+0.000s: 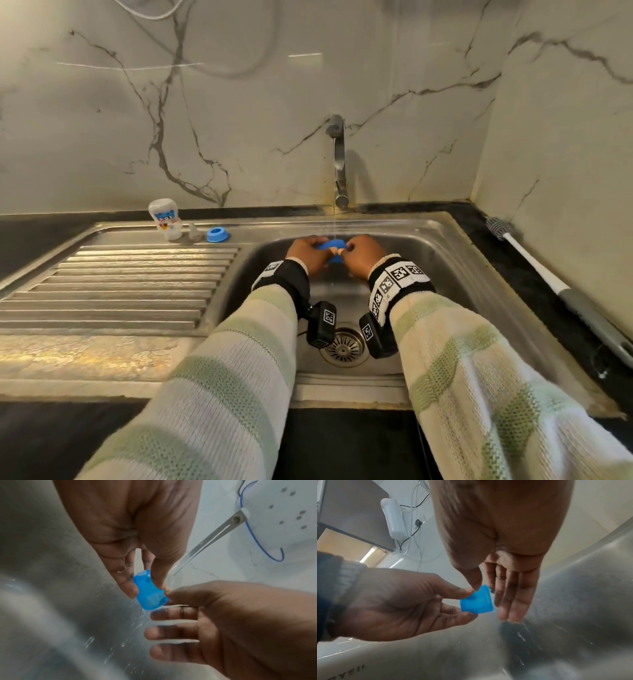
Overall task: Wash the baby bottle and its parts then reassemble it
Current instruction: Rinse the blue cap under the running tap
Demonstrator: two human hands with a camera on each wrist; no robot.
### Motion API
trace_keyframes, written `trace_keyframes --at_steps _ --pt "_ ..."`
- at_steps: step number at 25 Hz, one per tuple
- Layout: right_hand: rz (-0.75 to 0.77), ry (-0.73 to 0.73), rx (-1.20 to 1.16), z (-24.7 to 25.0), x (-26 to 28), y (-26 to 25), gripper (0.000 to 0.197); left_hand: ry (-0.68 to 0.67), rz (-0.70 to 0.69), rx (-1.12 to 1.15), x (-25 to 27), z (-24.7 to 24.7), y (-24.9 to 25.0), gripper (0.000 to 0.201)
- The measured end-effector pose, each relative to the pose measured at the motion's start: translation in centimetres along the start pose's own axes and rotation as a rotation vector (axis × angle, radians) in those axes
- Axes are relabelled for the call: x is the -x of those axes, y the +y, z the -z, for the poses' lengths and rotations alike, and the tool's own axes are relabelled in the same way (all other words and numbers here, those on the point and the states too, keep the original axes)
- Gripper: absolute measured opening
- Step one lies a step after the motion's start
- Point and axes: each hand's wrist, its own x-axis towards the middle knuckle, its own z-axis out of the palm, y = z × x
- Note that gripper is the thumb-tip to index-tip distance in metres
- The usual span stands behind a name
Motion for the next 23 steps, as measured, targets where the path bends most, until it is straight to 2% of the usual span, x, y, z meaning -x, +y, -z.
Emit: trace_keyframes --at_steps 2,6,10,16,20,23 --pt "0.065 0.04 -0.09 -0.3 0.1 -0.7 0.024 0.061 -0.009 0.152 0.5 0.4 0.4 0.042" --pt "0.107 0.153 -0.129 -0.1 -0.1 -1.0 0.024 0.086 -0.035 0.315 0.5 0.8 0.7 0.044" --pt "0.095 0.232 -0.147 0.3 -0.4 -0.6 0.024 0.052 -0.044 0.292 -0.2 0.3 1.0 0.043" --pt "0.064 0.209 -0.183 -0.2 -0.6 -0.4 0.024 0.057 -0.042 0.288 -0.2 0.1 0.9 0.042" --pt "0.047 0.271 -0.207 -0.1 -0.7 -0.6 0.021 0.063 -0.134 0.196 -0.1 0.0 1.0 0.046" --pt "0.04 0.283 -0.235 -0.1 -0.7 -0.8 0.021 0.08 -0.099 0.215 -0.1 -0.1 1.1 0.041"
